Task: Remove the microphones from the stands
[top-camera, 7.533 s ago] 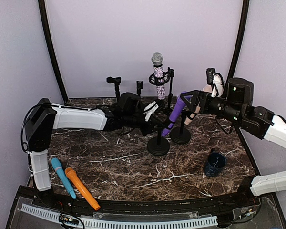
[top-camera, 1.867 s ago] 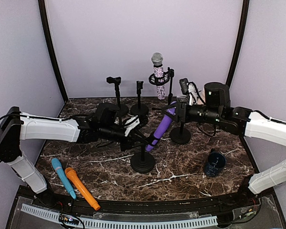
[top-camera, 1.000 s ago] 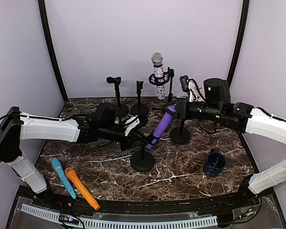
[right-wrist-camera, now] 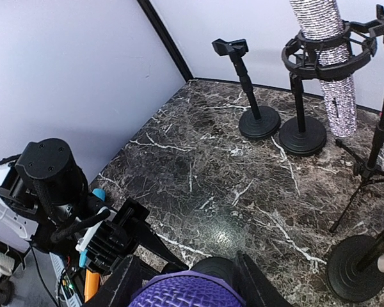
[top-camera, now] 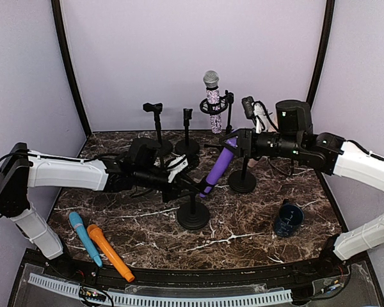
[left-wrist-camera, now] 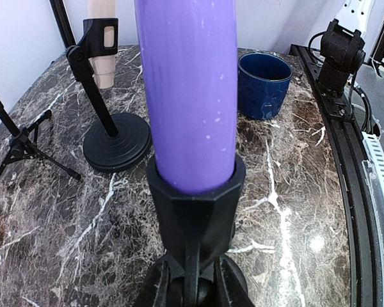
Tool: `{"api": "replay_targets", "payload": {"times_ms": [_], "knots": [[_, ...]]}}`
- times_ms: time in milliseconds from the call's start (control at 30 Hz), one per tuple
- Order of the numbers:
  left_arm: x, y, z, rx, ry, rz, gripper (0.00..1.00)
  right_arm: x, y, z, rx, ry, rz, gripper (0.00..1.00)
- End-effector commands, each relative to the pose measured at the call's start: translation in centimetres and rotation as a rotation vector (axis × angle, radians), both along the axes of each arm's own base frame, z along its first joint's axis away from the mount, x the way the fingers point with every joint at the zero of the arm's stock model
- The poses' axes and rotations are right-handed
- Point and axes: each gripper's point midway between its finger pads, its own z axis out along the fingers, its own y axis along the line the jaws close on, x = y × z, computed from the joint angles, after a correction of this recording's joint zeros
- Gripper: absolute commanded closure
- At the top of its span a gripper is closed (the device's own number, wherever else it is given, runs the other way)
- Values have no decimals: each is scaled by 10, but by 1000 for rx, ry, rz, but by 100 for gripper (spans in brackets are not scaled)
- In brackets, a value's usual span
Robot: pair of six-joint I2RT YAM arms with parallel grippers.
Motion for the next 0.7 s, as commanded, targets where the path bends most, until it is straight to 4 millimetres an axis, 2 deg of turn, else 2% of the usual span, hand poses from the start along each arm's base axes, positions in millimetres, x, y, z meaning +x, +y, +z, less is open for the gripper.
{"api": "replay_targets", "payload": {"times_ms": [0, 400, 667], "knots": [[3, 16, -32, 115, 31, 37, 100, 16, -17, 68, 152, -91, -138, 78], [3, 17, -31, 116, 29, 38, 100, 5, -13, 79, 189, -122, -75, 78], [5, 18, -30, 115, 21, 47, 100, 2, -22, 88, 203, -146, -93, 78]]}}
